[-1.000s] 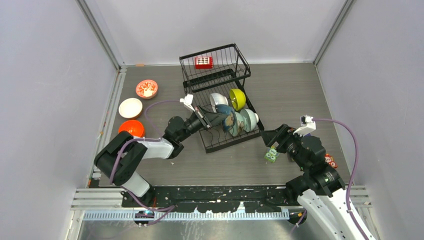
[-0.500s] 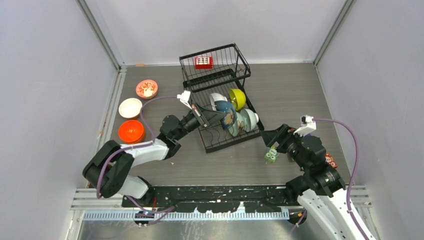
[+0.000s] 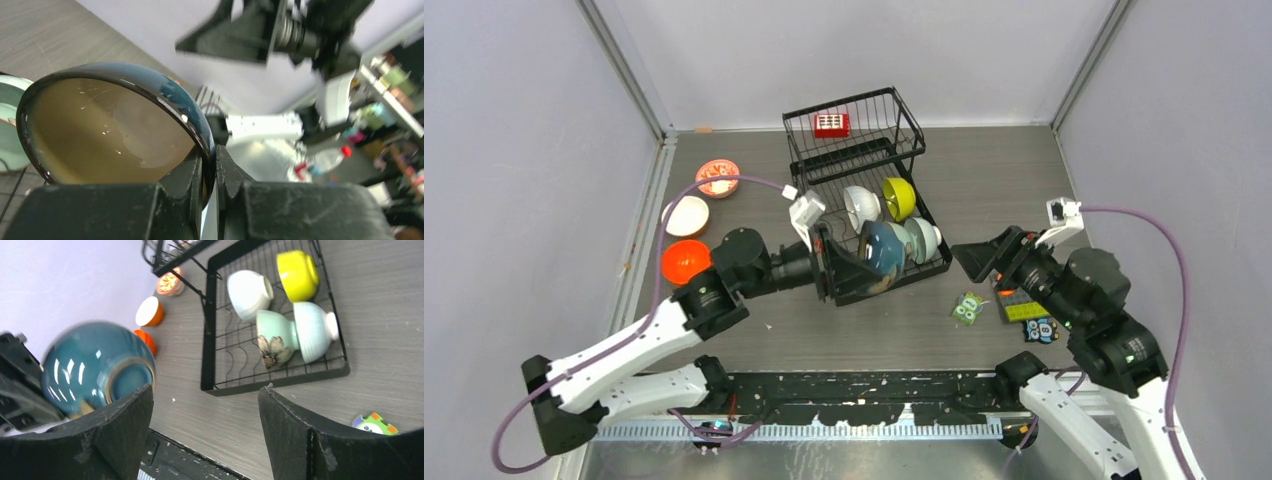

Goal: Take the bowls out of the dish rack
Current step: Place the bowl at the center of the board.

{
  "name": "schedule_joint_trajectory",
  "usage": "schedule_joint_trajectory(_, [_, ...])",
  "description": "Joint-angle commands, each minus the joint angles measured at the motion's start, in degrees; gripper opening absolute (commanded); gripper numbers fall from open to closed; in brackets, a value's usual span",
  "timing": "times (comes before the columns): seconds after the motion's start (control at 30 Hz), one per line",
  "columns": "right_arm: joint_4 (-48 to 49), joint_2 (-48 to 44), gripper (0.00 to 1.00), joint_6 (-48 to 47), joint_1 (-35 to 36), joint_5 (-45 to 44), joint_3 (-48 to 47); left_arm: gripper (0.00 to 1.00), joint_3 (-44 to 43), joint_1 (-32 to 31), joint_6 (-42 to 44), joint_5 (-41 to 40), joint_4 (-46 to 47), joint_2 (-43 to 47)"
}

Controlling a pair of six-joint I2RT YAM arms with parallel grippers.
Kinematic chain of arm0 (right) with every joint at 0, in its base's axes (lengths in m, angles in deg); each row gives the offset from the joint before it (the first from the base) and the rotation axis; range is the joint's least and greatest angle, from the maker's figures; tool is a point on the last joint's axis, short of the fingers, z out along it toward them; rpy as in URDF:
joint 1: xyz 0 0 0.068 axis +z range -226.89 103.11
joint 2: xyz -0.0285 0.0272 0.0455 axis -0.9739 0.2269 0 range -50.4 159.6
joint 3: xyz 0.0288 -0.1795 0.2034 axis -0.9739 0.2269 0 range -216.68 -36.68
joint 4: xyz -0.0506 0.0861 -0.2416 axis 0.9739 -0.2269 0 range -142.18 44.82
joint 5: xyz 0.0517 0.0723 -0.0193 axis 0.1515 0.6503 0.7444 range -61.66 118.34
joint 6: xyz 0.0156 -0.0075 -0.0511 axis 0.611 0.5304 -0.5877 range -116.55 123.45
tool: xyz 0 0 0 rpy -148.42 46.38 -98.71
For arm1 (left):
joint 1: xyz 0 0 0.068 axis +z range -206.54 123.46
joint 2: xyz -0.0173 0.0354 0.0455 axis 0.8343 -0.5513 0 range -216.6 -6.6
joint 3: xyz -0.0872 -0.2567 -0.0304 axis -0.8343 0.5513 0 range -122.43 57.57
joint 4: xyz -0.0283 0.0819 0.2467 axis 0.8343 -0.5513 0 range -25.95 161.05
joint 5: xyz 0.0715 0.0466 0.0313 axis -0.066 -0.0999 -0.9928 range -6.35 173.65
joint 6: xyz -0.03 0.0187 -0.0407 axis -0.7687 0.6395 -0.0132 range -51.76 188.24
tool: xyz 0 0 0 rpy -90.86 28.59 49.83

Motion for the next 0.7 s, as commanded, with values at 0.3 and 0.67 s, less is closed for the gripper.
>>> schedule_joint_trajectory(0.3, [-26.1, 25.9, 0.75, -7.6, 7.8, 9.9, -31.5, 0.0, -13.3, -36.0, 36.2, -34.5, -51.1, 1.6])
schedule_joint_trajectory(0.67, [-35.8, 35.7, 0.72, -8.1, 26.4, -3.8, -36.5, 0.0, -12.7, -46.5, 53.9, -43.5, -53.7, -5.6])
